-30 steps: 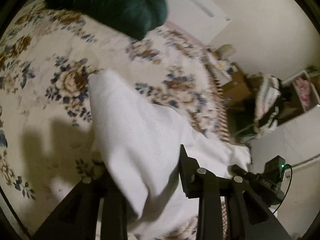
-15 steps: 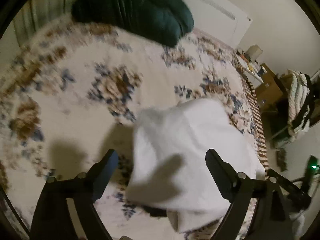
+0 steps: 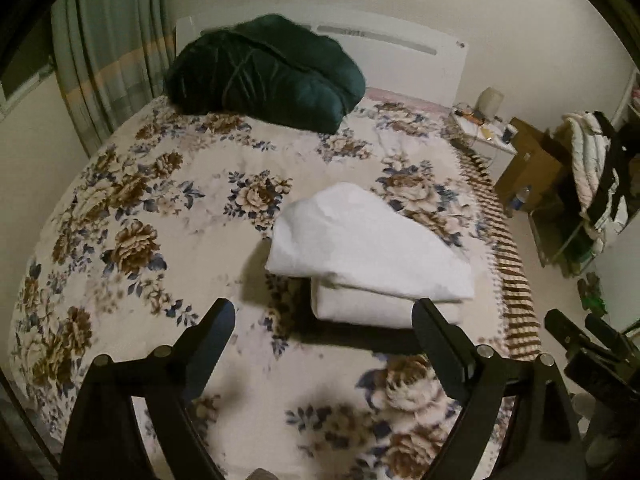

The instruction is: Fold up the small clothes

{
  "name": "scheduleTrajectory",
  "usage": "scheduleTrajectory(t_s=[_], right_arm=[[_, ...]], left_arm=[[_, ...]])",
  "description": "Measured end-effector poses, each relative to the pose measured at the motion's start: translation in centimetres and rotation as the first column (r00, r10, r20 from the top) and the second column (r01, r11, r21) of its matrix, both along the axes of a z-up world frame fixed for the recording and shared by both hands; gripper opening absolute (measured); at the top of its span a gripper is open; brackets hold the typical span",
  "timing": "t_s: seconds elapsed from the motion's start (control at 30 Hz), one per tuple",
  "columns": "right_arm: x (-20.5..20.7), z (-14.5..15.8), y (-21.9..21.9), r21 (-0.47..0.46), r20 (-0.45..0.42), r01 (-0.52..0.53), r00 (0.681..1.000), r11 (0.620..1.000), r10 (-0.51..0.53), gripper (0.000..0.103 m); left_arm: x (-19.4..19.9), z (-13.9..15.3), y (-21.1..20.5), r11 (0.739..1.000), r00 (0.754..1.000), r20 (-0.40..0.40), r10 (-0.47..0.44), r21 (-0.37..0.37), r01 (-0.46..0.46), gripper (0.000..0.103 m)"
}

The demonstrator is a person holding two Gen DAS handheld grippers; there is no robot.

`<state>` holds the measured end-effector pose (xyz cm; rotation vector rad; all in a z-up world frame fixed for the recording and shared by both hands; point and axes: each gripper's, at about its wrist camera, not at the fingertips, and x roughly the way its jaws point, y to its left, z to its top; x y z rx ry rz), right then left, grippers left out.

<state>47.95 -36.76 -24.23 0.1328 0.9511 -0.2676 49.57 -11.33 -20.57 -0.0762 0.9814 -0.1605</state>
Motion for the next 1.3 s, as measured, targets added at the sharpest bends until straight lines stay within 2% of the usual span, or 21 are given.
scheduleTrajectory(t_s=[0.27, 0.53, 0.63, 0.9, 1.07, 1.1, 1.13, 1.3], right_arm=[[-10.7, 10.3, 3.1, -0.049, 0.084, 0.002, 0.996, 0.999, 0.002, 0.103], [-23.5, 19.6, 7.5, -0.079, 0.166, 0.030, 0.986, 0.996, -0.017, 0.103], [-27.5, 22.3, 9.1, -0.093, 0.196, 0.045, 0.980, 0.995, -0.026, 0.103], [-36.1, 27.7, 12.8, -0.099, 0.253, 0.033, 0.967, 0.995, -0.007, 0.103], [-39.0, 29.5, 13.5, -0.095, 0.268, 0.003, 0.963, 0.995, 0.022, 0.103], [-39.5, 29.7, 13.6, -0.095, 0.271, -0.004, 0.962, 0.995, 0.029, 0.103], [-39.9, 29.9, 13.5, -0.096, 0.270, -0.008, 0.962, 0.995, 0.034, 0.103], [-41.0, 30.8, 12.7, -0.115, 0.283, -0.021, 0.958, 0.993, 0.053, 0.103]], left_arm=[[-7.7, 7.3, 0.6, 1.000, 0.996, 0.086, -0.017, 0.019, 0.016, 0.091], [-15.3, 12.4, 2.3, 0.998, 0.987, 0.149, -0.067, 0.018, 0.065, 0.091], [-18.1, 13.9, 2.9, 0.996, 0.983, 0.160, -0.091, 0.021, 0.089, 0.091], [-24.3, 16.5, 4.1, 0.996, 0.979, 0.183, -0.091, 0.033, 0.087, 0.091], [-26.5, 18.0, 4.1, 0.998, 0.972, 0.229, -0.053, 0.039, 0.046, 0.091], [-26.9, 18.1, 4.2, 0.998, 0.972, 0.232, -0.048, 0.041, 0.040, 0.092], [-27.5, 18.3, 4.1, 0.999, 0.971, 0.234, -0.042, 0.041, 0.033, 0.098], [-28.8, 18.5, 3.8, 0.998, 0.965, 0.261, -0.023, 0.059, 0.008, 0.103]])
